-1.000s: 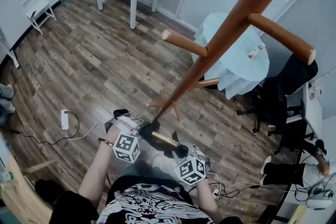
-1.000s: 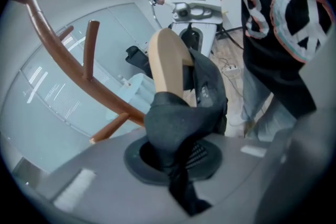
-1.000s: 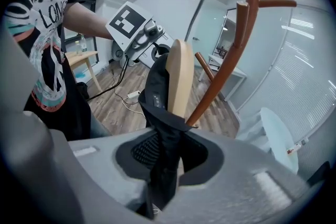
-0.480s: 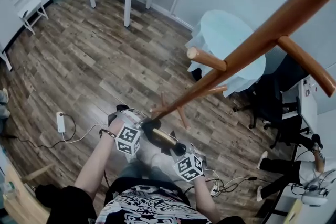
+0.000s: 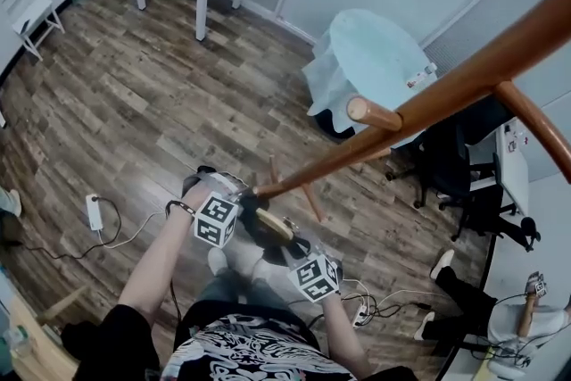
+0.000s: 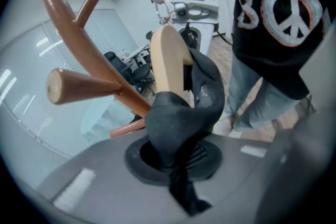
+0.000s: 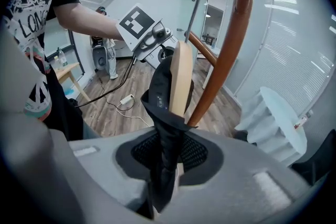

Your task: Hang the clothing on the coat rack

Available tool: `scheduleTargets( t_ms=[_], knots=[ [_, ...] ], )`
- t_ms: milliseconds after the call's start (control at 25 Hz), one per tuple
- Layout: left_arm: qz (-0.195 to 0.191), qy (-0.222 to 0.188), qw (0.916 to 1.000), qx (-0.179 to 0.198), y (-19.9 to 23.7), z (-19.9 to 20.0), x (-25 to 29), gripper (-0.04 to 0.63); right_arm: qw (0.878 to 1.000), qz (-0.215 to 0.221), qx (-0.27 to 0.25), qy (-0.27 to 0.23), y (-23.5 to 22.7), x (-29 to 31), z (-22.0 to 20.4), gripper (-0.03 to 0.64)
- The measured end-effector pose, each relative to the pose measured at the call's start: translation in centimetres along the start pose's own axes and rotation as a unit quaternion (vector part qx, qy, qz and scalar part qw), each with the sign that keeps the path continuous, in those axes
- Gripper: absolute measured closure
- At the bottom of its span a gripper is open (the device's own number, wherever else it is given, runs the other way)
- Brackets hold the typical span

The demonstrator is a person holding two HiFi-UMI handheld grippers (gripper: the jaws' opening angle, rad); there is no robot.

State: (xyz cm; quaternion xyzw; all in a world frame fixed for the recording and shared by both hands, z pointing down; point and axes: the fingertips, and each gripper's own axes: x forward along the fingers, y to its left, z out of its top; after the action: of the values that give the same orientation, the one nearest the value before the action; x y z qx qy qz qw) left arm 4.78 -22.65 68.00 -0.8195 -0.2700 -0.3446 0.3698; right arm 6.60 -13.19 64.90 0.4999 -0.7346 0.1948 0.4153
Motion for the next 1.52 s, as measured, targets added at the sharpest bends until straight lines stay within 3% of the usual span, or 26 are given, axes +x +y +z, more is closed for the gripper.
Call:
scheduleTargets(
  t_ms=[1320, 1520],
  knots=[
    [-0.074, -0.019, 0.9969, 0.018, 3.0, -5.9, 3.8, 0.588, 0.997, 0.019, 0.073, 0.033, -3.0, 6.2, 1.2, 0.545],
    [-0.1, -0.021, 0.9946, 0.018, 2.9, -7.0, 4.4, 0.588, 0.995, 0.021, 0.091, 0.03, -3.2, 7.5, 1.4, 0.545]
  ],
)
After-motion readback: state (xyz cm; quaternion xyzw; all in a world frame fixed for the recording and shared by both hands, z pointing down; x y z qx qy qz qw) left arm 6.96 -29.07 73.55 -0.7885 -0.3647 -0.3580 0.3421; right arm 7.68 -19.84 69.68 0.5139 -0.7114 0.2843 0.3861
